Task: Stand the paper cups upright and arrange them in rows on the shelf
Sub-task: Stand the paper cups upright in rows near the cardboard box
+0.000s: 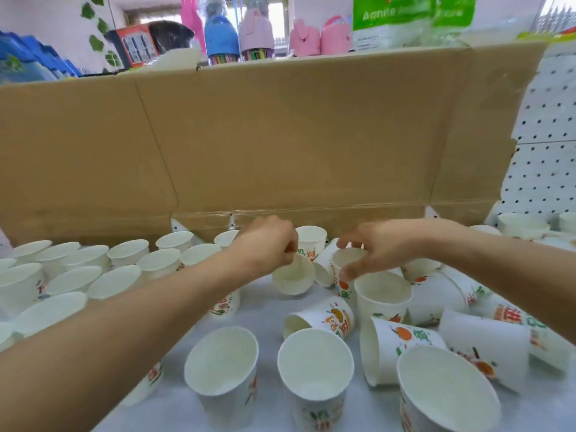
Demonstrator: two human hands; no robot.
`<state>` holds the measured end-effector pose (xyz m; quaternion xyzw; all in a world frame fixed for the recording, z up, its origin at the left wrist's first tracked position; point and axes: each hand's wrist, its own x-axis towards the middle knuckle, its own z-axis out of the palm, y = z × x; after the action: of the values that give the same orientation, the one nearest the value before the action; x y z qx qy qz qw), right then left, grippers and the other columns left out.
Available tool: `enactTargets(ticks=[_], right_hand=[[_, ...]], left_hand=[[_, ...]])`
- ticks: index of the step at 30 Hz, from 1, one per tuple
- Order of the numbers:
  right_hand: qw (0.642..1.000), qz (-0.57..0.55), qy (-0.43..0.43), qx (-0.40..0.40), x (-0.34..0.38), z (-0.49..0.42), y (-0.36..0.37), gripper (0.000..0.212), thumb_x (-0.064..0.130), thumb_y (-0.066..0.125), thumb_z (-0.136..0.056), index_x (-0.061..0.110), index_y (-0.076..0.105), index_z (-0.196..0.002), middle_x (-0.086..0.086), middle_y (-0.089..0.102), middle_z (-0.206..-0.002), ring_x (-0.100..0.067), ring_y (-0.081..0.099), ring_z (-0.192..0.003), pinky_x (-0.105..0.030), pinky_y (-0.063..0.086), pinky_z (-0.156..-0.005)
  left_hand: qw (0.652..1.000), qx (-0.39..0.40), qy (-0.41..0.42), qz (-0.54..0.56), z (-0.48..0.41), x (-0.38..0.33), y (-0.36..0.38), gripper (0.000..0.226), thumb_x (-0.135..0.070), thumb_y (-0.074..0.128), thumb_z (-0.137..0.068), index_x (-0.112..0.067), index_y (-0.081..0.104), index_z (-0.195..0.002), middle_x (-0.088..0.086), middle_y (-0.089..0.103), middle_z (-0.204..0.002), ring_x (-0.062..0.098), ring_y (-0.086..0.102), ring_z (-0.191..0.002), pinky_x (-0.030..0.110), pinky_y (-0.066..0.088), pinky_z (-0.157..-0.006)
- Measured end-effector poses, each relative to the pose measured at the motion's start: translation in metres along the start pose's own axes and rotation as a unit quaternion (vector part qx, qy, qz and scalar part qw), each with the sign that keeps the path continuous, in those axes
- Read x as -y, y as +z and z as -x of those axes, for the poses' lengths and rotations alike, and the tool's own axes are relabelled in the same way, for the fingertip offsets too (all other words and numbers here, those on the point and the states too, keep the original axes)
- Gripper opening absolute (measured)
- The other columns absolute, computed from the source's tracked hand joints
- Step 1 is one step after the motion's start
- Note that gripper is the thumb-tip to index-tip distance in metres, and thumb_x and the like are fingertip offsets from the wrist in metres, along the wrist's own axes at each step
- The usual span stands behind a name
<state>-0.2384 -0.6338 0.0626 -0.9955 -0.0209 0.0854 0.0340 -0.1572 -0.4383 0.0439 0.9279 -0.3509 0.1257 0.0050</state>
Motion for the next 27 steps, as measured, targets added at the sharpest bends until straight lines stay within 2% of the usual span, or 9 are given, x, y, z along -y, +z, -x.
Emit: enactTargets(ticks=[3,6,11,13,15,17,20,23,27], right_hand=[[1.0,-0.002,-0.019,-0.001,-0.004,-0.004,0.0,0.07,0.064,0.065,-0.076,0.037,0.043,-0.136,0.012,0.05,-0.123,-0.012,0.052,-0.103,-0.031,0.045,-0.089],[0.999,-0.002,-0.031,0.012,-0.007,-0.006,-0.002,0.068,0.058,0.067,-0.077,0.036,0.043,-0.136,0.013,0.05,-0.115,-0.01,0.058,-0.099,-0.028,0.048,-0.083],[0.998,0.023,-0.04,0.047,-0.008,-0.004,-0.013,0.066,0.056,0.067,-0.08,0.033,0.044,-0.137,0.01,0.054,-0.123,-0.013,0.055,-0.104,-0.028,0.047,-0.086],[0.998,0.015,-0.041,0.041,-0.009,-0.005,-0.018,0.06,0.061,0.061,-0.083,0.032,0.048,-0.134,0.01,0.055,-0.125,-0.013,0.055,-0.106,-0.024,0.046,-0.078],[0.999,-0.015,-0.043,0.007,-0.011,-0.011,-0.022,0.045,0.061,0.055,-0.087,0.028,0.059,-0.117,0.009,0.061,-0.111,-0.012,0.058,-0.095,-0.026,0.047,-0.073],[0.999,-0.018,-0.034,-0.029,-0.014,-0.025,-0.023,0.037,0.057,0.052,-0.09,0.022,0.063,-0.092,0.007,0.061,-0.088,-0.013,0.056,-0.077,-0.029,0.045,-0.068],[0.999,-0.021,-0.005,-0.039,-0.014,-0.046,-0.016,0.042,0.054,0.055,-0.089,0.014,0.061,-0.079,0.001,0.056,-0.077,-0.018,0.049,-0.068,-0.032,0.038,-0.063],[0.999,-0.032,0.006,-0.029,-0.013,-0.059,-0.006,0.045,0.054,0.063,-0.083,0.009,0.067,-0.09,-0.002,0.063,-0.083,-0.018,0.053,-0.069,-0.03,0.038,-0.061],[0.998,-0.038,0.005,-0.048,-0.007,-0.064,-0.003,0.041,0.045,0.071,-0.08,0.009,0.065,-0.1,-0.004,0.068,-0.096,-0.02,0.06,-0.078,-0.025,0.037,-0.051]], left_hand=[[0.999,-0.012,-0.031,-0.037,-0.003,0.005,-0.004,0.019,-0.012,0.055,-0.086,-0.019,0.072,-0.09,0.001,0.067,-0.085,0.026,0.061,-0.079,0.032,0.052,-0.071],[0.997,0.026,-0.073,0.005,-0.007,0.018,-0.011,0.02,-0.012,0.058,-0.09,-0.021,0.074,-0.099,0.002,0.072,-0.101,0.023,0.066,-0.087,0.032,0.054,-0.078],[0.995,0.07,-0.074,-0.016,-0.009,0.022,-0.002,0.023,-0.014,0.059,-0.093,-0.018,0.071,-0.113,0.001,0.068,-0.116,0.019,0.062,-0.103,0.031,0.051,-0.09],[0.995,0.05,-0.087,0.01,-0.007,0.022,-0.004,0.027,-0.021,0.058,-0.094,-0.019,0.066,-0.12,0.0,0.066,-0.119,0.018,0.061,-0.104,0.032,0.05,-0.09],[0.995,-0.013,-0.08,0.057,0.002,0.018,-0.01,0.026,-0.029,0.058,-0.094,-0.021,0.066,-0.118,-0.004,0.067,-0.111,0.013,0.061,-0.097,0.031,0.051,-0.085],[0.991,-0.053,-0.044,0.118,0.02,0.006,-0.017,0.019,-0.036,0.06,-0.092,-0.026,0.07,-0.105,-0.014,0.067,-0.094,0.006,0.063,-0.087,0.027,0.051,-0.076],[0.976,0.033,-0.011,0.216,0.045,-0.016,-0.026,0.018,-0.046,0.065,-0.086,-0.033,0.072,-0.096,-0.019,0.068,-0.085,0.0,0.063,-0.08,0.028,0.055,-0.074],[0.964,0.149,-0.02,0.219,0.051,-0.031,-0.026,0.042,-0.059,0.063,-0.082,-0.035,0.065,-0.115,-0.019,0.066,-0.097,0.001,0.062,-0.09,0.025,0.054,-0.081],[0.954,0.232,-0.035,0.187,0.044,-0.05,-0.02,0.065,-0.069,0.061,-0.077,-0.032,0.054,-0.13,-0.011,0.063,-0.117,0.009,0.061,-0.102,0.03,0.053,-0.089]])
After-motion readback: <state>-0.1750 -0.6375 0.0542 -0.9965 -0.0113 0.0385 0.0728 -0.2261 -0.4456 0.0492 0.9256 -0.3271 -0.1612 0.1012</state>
